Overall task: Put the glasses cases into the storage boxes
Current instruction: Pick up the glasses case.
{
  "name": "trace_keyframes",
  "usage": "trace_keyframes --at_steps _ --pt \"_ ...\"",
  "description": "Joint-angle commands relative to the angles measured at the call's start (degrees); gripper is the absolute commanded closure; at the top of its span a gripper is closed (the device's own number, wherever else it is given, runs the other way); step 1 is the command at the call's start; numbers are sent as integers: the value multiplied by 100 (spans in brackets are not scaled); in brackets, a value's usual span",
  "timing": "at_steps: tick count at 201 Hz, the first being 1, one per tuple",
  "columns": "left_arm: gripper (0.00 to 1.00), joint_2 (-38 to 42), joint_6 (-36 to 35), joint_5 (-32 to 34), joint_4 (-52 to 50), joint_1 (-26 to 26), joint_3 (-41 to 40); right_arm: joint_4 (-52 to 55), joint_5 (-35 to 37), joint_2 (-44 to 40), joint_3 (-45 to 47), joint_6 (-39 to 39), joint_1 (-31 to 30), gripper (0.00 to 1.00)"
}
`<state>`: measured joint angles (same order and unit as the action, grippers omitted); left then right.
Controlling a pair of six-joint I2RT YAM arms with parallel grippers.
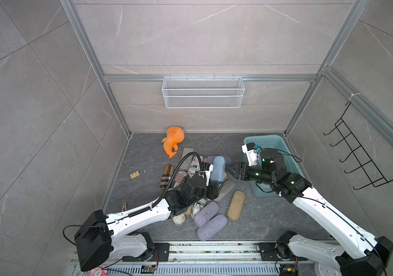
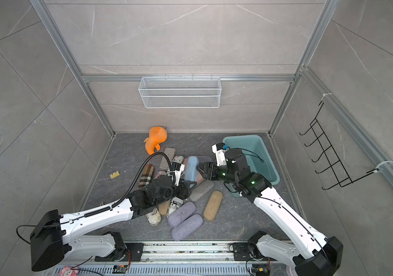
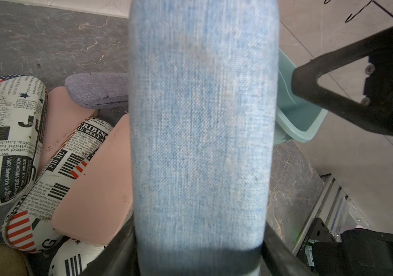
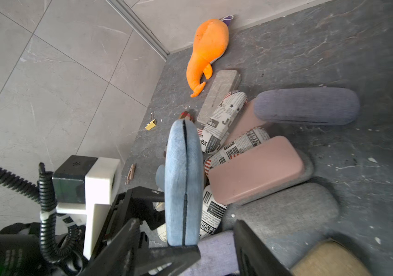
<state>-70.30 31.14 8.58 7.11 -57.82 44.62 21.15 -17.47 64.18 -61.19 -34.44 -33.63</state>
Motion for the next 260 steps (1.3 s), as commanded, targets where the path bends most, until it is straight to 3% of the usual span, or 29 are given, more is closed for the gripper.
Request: trace_keyframes --at_steps 1,47,82,91,112,125,157,192,236,260 --pt "54 343 74 -106 775 19 21 -326 210 260 -199 -120 -245 36" --pt "54 491 84 -180 877 25 -93 -427 675 770 -503 -62 -698 43" --pt "52 616 114 -99 879 38 -246 -450 887 912 -731 -36 -908 61" --pt "45 656 128 -71 896 37 -293 -453 927 929 -782 -25 -946 65" --pt "8 800 161 41 882 43 -454 -432 1038 956 -901 36 -988 66" --pt "0 944 166 153 859 41 -607 -410 1170 981 -952 85 -989 67" --pt "0 1519 385 529 367 42 -972 32 1572 1176 -1421 436 -988 67" --pt "2 2317 1012 1786 -1367 43 -986 1017 2164 1437 -2238 1184 -916 68" --pt "2 2989 1601 2634 -2808 52 -1012 1834 2380 1330 -2555 1659 -146 69" --pt "2 3209 1631 2775 -3010 51 -1109 2080 2319 1217 -2534 1774 382 69"
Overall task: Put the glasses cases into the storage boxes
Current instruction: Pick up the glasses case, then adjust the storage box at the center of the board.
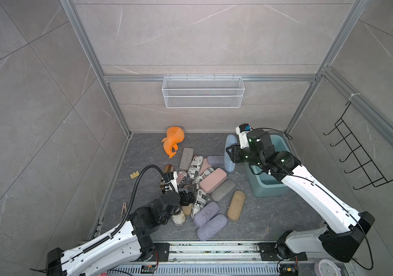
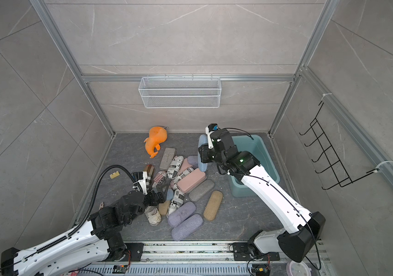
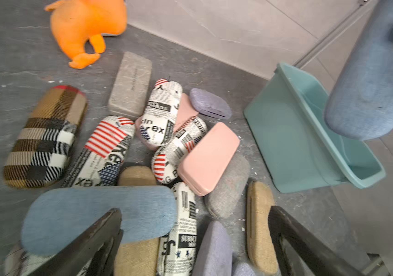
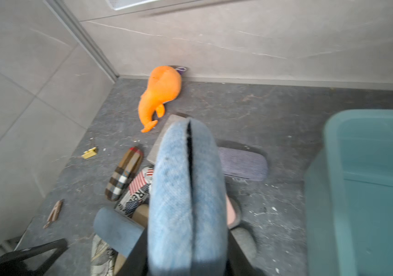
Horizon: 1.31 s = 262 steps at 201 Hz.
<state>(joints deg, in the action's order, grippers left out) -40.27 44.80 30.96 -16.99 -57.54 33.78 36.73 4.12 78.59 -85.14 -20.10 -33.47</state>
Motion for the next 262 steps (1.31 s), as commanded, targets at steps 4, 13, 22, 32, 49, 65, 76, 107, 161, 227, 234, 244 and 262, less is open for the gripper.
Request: trace_keyframes --at_steps 4,13,22,32,49,65,76,107,161,227,234,244,262 --pt "2 228 272 549 -596 23 -52 583 223 -228 -146 375 436 69" --pt "2 265 303 569 -612 17 -76 719 478 -230 -168 476 551 69" --pt "2 284 315 545 -621 23 -97 856 687 -215 -190 574 674 69" --pt "2 284 320 510 -608 23 -116 1018 973 -179 -246 702 816 69" --pt "2 221 302 523 -496 23 -184 1278 1287 -36 -307 917 1069 69" --pt "2 122 282 518 -375 23 -194 1562 1626 257 -397 1093 1247 69" --pt "2 37 216 487 -308 19 -181 1577 1636 431 -350 1189 1325 69" --pt "2 -159 115 431 -316 33 -99 1425 1728 836 -416 1249 1548 69" --pt "2 -268 59 372 -250 131 -62 1472 1376 1279 -260 1018 1730 70" --pt "2 -356 -73 226 -279 149 94 1703 1192 224 923 500 1717 70" --pt "2 -374 -93 226 -257 152 94 1673 1012 111 1007 433 1717 70" --pt "2 -391 -124 216 -235 147 100 1658 809 -7 1081 350 1709 70" --pt "2 -411 -194 183 -258 147 152 1774 707 -160 1079 319 1655 69"
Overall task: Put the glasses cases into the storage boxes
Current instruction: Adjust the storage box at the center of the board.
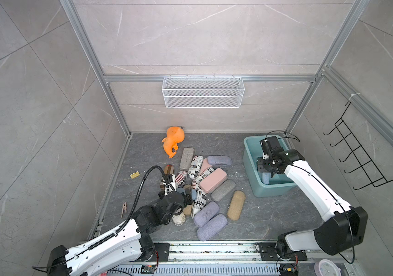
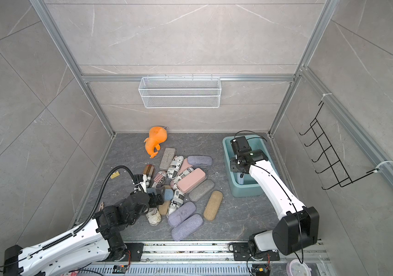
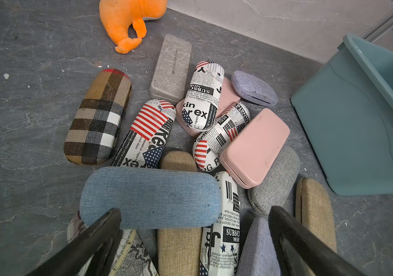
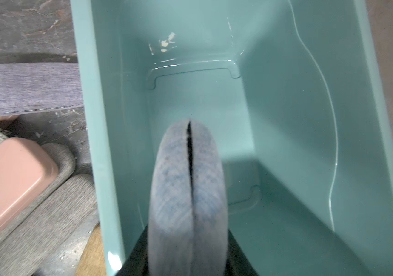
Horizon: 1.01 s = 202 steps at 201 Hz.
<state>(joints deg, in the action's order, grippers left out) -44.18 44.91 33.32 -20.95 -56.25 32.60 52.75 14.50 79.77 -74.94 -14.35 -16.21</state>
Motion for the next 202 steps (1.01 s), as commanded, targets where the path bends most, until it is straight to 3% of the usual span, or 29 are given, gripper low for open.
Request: trace_keyframes --at_steps 1,60,119,164,202 --pt "2 -20 -207 -54 132 22 272 182 -333 -291 54 -263 -74 69" --pt "2 68 -291 -63 113 34 294 -50 -1216 -435 134 -580 -240 69" --pt "2 181 -323 -28 -7 42 300 -373 -1554 -101 -16 -735 -381 69" --pt "2 246 -298 -30 6 44 242 185 -460 584 -895 -28 -332 69" --pt "2 121 -227 -105 46 57 212 104 -585 1453 -1370 340 37 70"
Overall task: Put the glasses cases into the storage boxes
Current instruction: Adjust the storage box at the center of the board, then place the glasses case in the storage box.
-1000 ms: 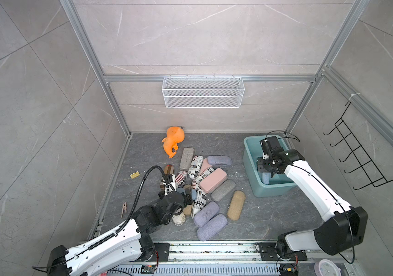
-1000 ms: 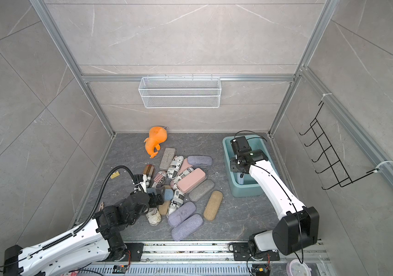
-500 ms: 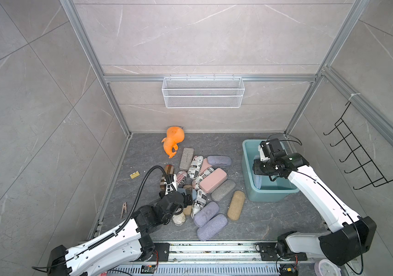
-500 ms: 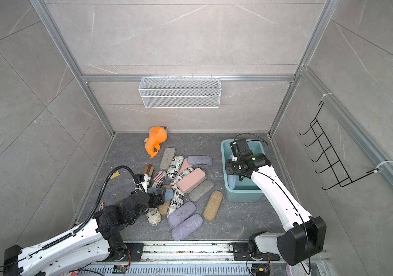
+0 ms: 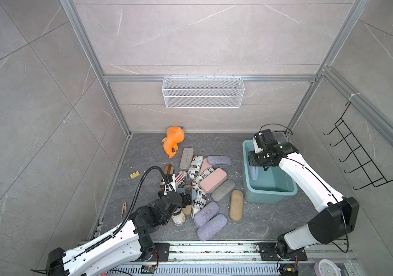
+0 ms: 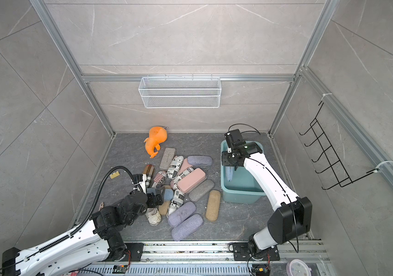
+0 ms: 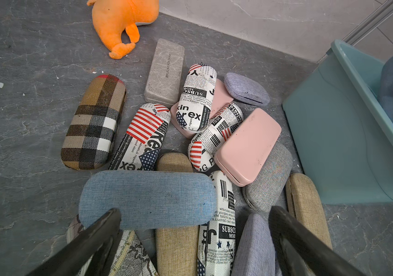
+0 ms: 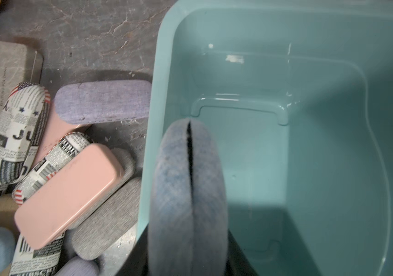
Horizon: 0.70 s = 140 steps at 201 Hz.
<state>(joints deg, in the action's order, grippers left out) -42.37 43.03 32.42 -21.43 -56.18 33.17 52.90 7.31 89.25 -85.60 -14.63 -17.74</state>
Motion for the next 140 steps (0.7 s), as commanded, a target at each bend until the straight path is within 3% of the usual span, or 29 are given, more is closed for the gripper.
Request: trace_keyframes --at_steps 1,79,140 --pt "1 -65 -39 -16 95 48 155 88 132 522 -310 371 191 70" --pt "2 -166 -20 -8 59 114 165 -286 -178 1698 -325 494 515 69" --pt "2 -158 81 -9 -54 152 146 -491 -325 2078 -250 484 561 64"
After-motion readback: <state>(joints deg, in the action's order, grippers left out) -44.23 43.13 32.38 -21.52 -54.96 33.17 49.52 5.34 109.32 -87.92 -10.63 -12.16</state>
